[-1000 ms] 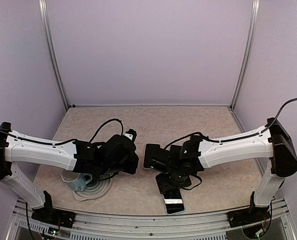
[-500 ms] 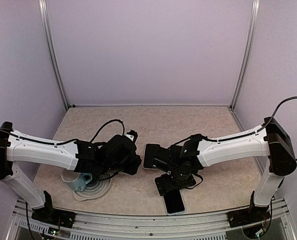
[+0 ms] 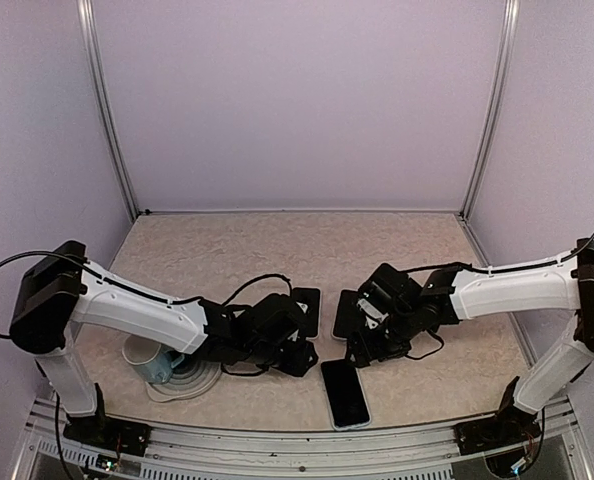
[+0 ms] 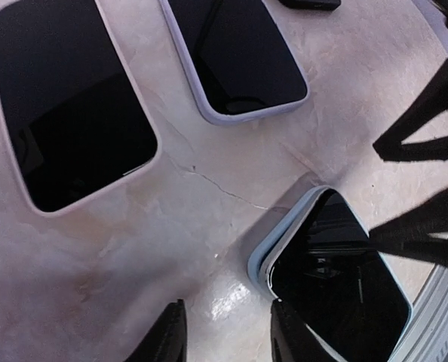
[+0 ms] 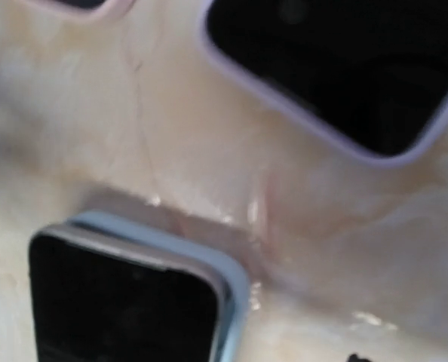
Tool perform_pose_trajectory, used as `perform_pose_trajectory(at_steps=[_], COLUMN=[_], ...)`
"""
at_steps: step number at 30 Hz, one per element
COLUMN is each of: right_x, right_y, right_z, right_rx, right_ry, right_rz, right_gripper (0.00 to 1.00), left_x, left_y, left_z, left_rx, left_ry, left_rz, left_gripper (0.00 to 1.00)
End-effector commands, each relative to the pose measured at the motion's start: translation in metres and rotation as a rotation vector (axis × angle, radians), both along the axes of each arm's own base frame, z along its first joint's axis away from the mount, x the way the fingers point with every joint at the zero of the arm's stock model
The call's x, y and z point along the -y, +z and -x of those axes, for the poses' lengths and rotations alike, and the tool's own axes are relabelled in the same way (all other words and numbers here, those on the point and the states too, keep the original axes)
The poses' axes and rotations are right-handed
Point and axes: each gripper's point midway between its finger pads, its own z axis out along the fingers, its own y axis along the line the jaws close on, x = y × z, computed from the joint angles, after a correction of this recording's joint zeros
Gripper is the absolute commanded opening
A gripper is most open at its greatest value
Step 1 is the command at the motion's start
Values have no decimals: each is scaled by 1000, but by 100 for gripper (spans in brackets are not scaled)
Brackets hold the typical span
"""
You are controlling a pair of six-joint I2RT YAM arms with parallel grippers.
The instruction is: Put the phone into the phone case
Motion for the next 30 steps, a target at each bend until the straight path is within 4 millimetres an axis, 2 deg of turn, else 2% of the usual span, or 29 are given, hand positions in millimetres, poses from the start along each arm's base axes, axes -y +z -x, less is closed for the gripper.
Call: perform_pose_trajectory(at_steps=[1,5,8,12,15,20,22,26,30], right_x=[-16,-6,-2,2,5,6,10,15,20], right_y=[-3,-15,-18,-23,-28,-28,-31,-41,-37], right_z=[12,17,20,23,24,21,20,19,11], right_rx=[-31,-46,-52,-60,-65,-53,-50,-60,-35], right_ry=[94,100,111,110,104,73,58,46,29], right_rz=[-146,-119,-100,-100,-85,-86,-69,-21,32], right_gripper=[62,56,54,51,48,44,38,35,34], left_x=[42,57,60,54,44,46,40,28,8], left_y=[7,-1,-20,-35,-54,-81,-92,-112,-144], left_z=[8,10,13,17,25,54,64,89,120], left_rx=[-99,-146,-193,-229,-277,-351,-374,-435,-507], left_ry=[-77,-111,-112,-105,-112,-219,-251,-347,-437], left_rz=[165,185,159,113,40,-55,-120,-217,-343], left_gripper=[33,25,16,10,5,5,6,8,6])
